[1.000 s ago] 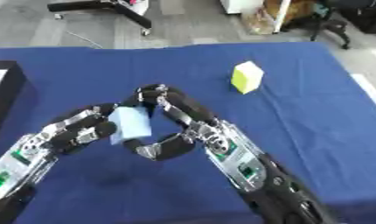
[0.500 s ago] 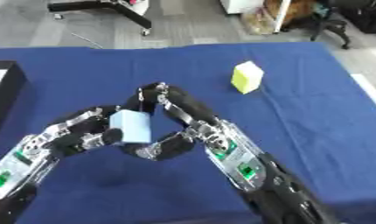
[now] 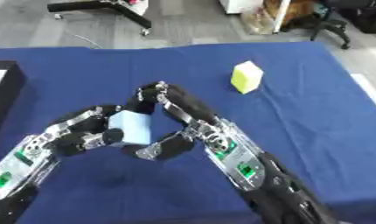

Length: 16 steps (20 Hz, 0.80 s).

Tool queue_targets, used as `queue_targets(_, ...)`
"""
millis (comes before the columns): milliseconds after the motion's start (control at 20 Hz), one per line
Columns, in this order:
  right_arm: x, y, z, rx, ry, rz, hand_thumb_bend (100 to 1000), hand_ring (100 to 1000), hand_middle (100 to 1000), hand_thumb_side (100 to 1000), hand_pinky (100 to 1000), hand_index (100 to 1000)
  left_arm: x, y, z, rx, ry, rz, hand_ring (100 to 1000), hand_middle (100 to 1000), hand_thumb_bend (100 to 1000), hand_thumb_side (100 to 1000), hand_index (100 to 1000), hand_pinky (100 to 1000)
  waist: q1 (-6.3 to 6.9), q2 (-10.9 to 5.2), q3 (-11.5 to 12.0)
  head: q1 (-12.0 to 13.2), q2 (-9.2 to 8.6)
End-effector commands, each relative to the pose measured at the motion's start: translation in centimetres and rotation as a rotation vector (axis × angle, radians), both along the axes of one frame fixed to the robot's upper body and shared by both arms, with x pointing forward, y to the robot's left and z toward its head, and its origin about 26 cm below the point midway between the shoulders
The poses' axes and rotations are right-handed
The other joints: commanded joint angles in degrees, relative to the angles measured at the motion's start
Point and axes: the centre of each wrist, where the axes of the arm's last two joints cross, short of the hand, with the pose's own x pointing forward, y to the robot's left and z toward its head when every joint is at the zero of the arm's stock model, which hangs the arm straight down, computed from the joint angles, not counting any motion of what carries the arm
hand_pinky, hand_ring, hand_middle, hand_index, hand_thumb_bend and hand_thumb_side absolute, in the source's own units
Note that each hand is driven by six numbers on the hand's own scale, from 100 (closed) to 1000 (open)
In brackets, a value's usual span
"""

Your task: Pick up the objects with one hand, pass them to the other hand, and then place them into the box on the other side of the table.

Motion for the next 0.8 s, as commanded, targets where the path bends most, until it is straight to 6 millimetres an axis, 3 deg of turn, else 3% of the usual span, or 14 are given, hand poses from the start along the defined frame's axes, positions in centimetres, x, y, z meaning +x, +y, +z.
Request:
queue_targets(50,0.0,-0.2,1.8,0.002,-0.074,0.009,507,503,460,186,493,584,0.3,0.3,1.1,-0.006,-0.035,0.022,385,229,437,440,446,494,0.22,-0.76,-0.07,0.05,0.3)
queue_targets(800,-0.8,-1.9,4.8,0.047,-0.237,-0.036,581,543,531,314,516,703,0.5,1.7,1.2,0.0,-0.046,0.09,388,231,434,442,447,498,-0.06,-0.97,-0.27,0.48,0.3)
